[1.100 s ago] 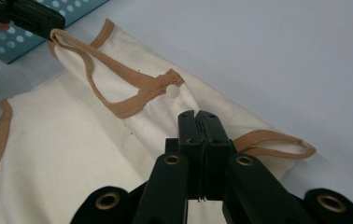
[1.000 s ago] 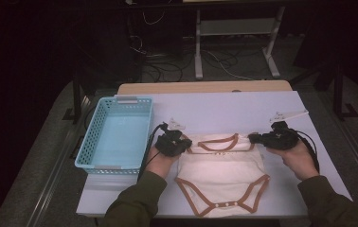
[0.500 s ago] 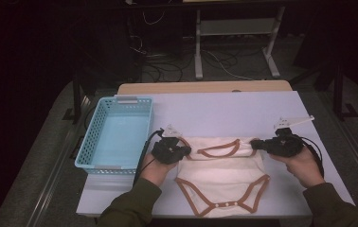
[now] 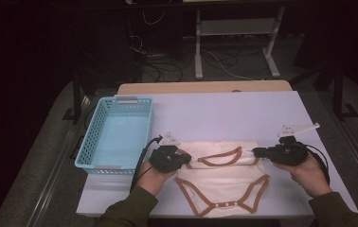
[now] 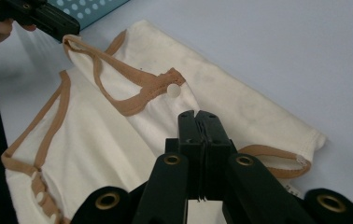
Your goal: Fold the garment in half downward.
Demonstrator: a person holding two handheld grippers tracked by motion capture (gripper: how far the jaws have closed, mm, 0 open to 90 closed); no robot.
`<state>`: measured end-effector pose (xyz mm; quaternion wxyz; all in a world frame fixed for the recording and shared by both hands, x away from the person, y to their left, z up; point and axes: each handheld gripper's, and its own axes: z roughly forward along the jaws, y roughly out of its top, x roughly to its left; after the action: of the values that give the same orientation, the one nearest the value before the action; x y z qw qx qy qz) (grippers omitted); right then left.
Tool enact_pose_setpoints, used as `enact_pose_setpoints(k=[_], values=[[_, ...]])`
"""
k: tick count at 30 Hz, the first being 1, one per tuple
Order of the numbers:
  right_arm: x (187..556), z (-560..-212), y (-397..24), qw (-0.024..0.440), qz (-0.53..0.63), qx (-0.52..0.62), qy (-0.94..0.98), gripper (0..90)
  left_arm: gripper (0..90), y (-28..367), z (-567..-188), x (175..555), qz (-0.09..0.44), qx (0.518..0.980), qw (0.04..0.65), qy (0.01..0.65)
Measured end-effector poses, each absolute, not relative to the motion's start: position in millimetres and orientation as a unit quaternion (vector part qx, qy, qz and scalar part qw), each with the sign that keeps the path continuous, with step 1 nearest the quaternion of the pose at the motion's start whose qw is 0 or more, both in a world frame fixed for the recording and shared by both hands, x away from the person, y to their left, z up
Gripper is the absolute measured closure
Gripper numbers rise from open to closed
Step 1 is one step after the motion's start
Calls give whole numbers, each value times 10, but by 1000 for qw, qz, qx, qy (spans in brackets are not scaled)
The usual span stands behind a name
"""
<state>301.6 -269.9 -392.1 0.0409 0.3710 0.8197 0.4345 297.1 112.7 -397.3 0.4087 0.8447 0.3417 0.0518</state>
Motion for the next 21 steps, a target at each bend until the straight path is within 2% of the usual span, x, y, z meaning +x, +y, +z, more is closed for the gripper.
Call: enact_pose_setpoints(k=[21], values=[[2576,-3822,-2724,31,444,353,823,874,869,1176,-3860,2605,36,843,430,322]])
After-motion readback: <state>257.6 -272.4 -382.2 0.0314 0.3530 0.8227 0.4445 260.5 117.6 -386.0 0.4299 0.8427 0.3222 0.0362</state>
